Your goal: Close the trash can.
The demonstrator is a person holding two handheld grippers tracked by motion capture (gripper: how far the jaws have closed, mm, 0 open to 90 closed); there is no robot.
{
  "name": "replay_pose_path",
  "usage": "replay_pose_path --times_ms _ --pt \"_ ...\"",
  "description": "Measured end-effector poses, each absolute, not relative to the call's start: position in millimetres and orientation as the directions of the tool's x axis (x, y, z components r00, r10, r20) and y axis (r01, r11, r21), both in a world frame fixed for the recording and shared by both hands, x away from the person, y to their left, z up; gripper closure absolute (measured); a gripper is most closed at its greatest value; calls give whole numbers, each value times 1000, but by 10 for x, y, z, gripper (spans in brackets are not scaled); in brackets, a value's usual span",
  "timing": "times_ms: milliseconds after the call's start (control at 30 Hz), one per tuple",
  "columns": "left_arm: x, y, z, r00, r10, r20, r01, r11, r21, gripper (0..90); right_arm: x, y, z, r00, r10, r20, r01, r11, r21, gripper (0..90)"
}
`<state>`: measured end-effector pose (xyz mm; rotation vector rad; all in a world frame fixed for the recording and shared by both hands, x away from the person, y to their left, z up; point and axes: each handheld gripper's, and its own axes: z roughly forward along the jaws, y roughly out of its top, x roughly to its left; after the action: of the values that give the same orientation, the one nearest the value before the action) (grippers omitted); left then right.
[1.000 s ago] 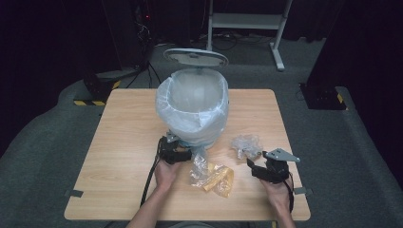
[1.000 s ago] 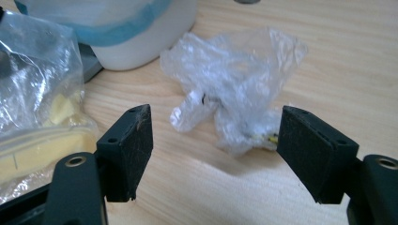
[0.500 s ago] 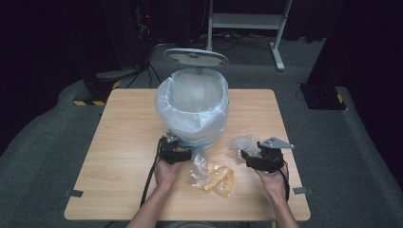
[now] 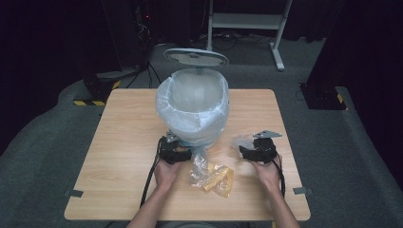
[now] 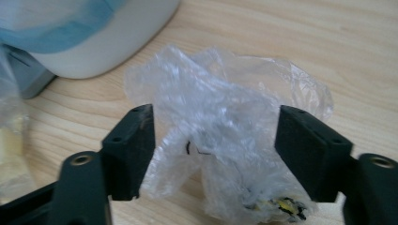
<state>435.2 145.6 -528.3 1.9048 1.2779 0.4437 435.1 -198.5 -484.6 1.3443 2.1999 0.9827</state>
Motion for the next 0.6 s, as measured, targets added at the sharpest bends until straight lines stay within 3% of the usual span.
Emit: replay_pose_path --times_ms 200,400,600 --pt "4351 1456 -5283 434 890 -139 622 -184 761 166 4453 -2049 -5011 -446 893 69 675 285 680 539" --pt "4351 1457 -5283 434 890 -140 622 -184 761 168 4459 -2088 -5067 -473 876 90 676 296 675 794" --pt "4350 1456 -5283 433 891 -137 620 -183 763 170 4384 -2141 -4954 -508 853 120 644 283 711 859"
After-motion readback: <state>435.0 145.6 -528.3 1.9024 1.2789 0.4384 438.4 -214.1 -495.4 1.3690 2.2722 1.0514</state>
